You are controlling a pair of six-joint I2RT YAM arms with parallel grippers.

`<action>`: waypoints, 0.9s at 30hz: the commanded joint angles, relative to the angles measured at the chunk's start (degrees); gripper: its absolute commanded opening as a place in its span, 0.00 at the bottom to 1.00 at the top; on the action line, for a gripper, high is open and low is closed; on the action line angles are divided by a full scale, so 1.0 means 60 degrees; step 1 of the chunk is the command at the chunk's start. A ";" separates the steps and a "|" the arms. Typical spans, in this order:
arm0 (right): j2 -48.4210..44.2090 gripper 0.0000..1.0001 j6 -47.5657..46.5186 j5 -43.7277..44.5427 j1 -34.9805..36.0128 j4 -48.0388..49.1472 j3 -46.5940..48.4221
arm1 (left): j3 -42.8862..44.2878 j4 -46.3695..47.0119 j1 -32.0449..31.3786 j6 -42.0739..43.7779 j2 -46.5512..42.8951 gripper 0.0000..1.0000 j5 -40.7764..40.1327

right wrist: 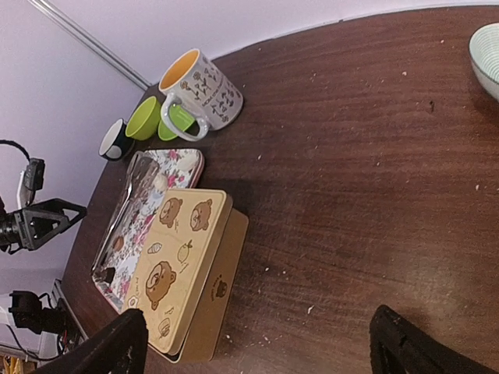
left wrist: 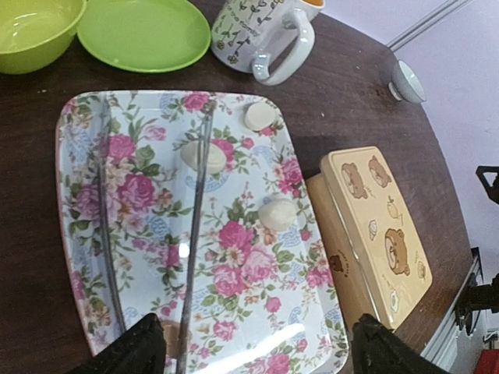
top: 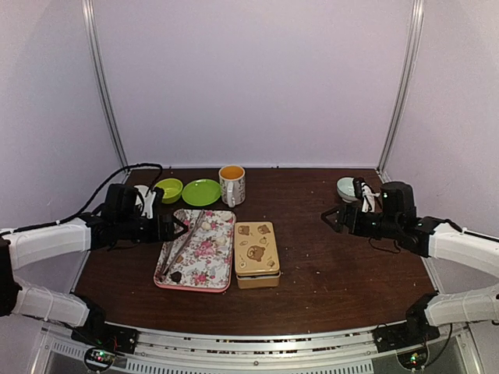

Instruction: Pack the chocolate

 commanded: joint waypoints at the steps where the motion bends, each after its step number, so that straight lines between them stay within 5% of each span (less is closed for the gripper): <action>1: 0.0728 1.00 0.0504 0.0250 0.1020 0.0206 0.0520 | -0.0054 0.1811 -0.1020 -0.1050 0.0546 0.85 -0.0322; 13: 0.2632 0.93 0.1562 0.0366 0.3033 0.1016 0.0916 | 0.0616 0.3447 -0.2919 -0.1498 0.2888 0.81 -0.0511; 19: 0.3466 0.84 0.1879 0.0597 0.3403 0.0835 0.1258 | 0.1286 0.3734 -0.3249 -0.1858 0.4087 0.63 -0.0021; 27: 0.4449 0.78 0.2300 0.0510 0.3550 0.0943 0.1647 | 0.1768 0.3960 -0.3337 -0.2075 0.5088 0.56 0.0369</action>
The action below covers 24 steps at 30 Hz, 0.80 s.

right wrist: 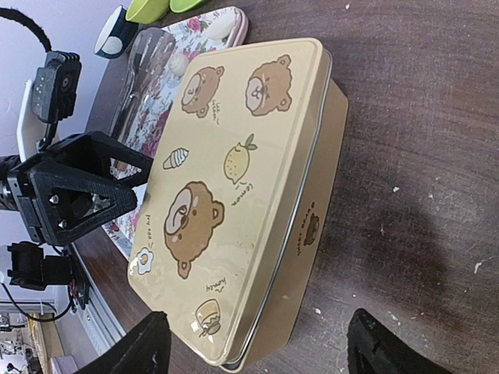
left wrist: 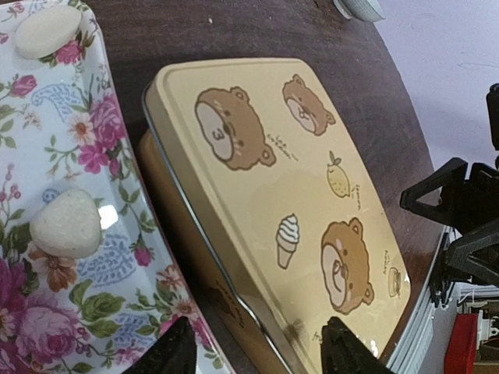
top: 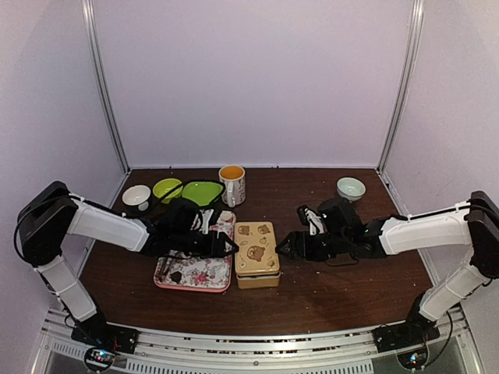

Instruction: Pack the chocolate

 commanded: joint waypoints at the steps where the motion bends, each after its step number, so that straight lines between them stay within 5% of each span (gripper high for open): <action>1: 0.0456 0.77 0.0464 0.0030 0.0073 0.0375 0.0217 | 0.0417 0.0515 -0.0044 -0.0122 0.0493 0.56 0.0373; 24: 0.1429 0.64 0.0623 -0.0541 0.0449 0.0495 0.1529 | 0.0609 0.1679 -0.0042 -0.0545 0.0856 0.34 0.1246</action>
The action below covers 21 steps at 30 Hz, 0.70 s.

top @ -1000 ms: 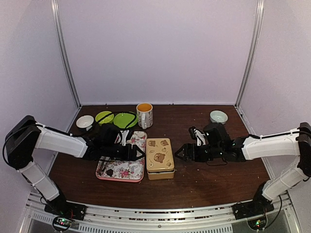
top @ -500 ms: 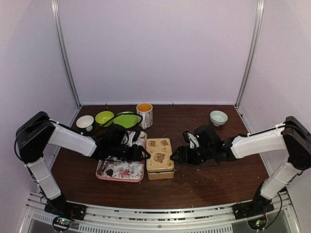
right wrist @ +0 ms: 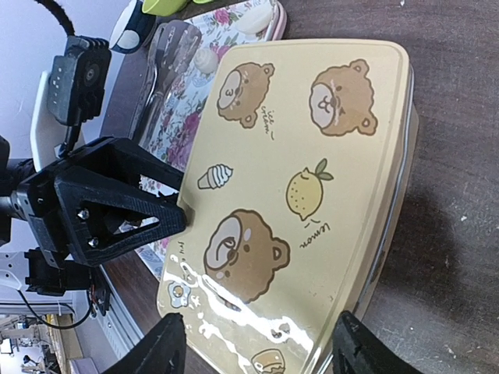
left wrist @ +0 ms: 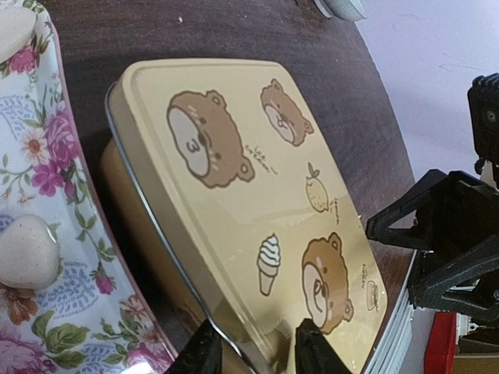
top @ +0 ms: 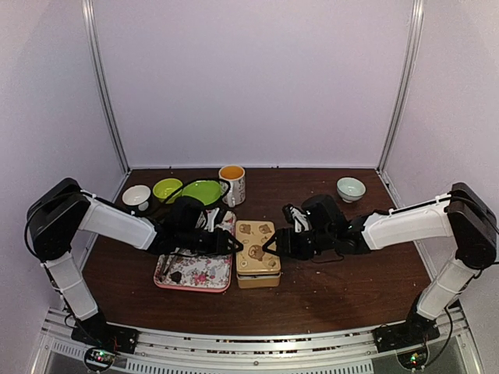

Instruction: Pack the chocolate

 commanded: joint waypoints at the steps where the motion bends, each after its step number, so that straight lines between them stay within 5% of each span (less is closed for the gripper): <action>1: 0.0072 0.64 0.0029 -0.0163 0.0131 0.0124 0.0424 | 0.0161 0.1034 -0.0037 -0.0097 0.0058 0.34 0.0509; 21: -0.0442 0.72 -0.0473 0.1027 0.0120 -0.0756 0.0568 | 0.0275 0.0653 -0.0042 0.0010 -0.0045 0.31 0.0242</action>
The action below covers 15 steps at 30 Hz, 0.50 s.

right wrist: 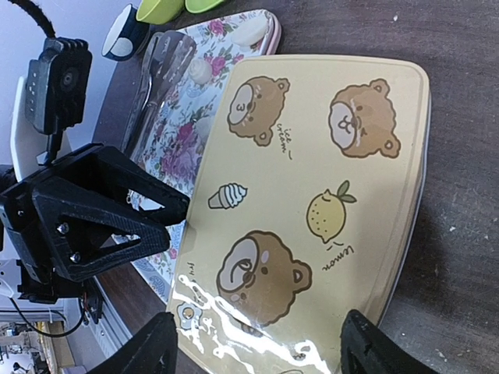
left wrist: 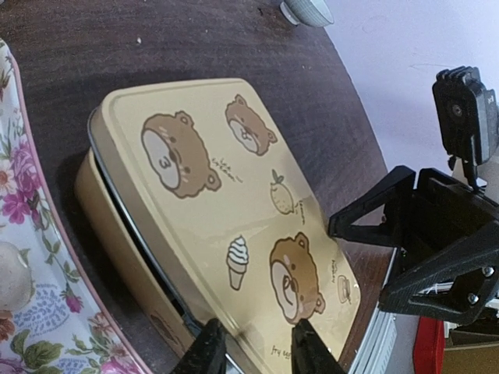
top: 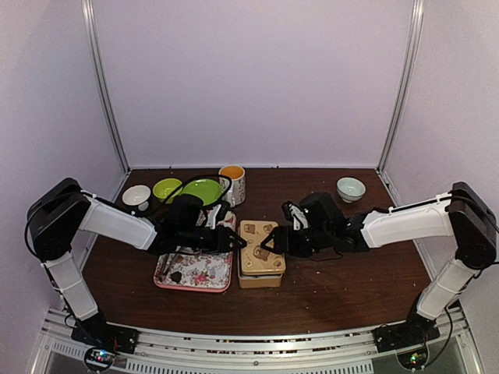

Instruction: Pack the chocolate

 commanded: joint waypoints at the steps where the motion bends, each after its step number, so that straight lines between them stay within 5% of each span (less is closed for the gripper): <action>1: -0.0545 0.73 -0.0497 0.0733 0.0034 -0.0633 0.0335 | 0.0330 -0.0325 -0.0044 0.0196 -0.0074 0.32 -0.0332; 7: -0.0626 0.73 -0.0830 0.1965 -0.0047 -0.1723 0.0657 | 0.0418 -0.0681 -0.0039 0.0403 -0.0142 0.31 -0.0392; 15: 0.0063 0.70 -0.0725 0.1604 -0.0175 -0.1737 0.0793 | 0.0518 -0.0729 -0.0044 0.0468 -0.0144 0.23 -0.0170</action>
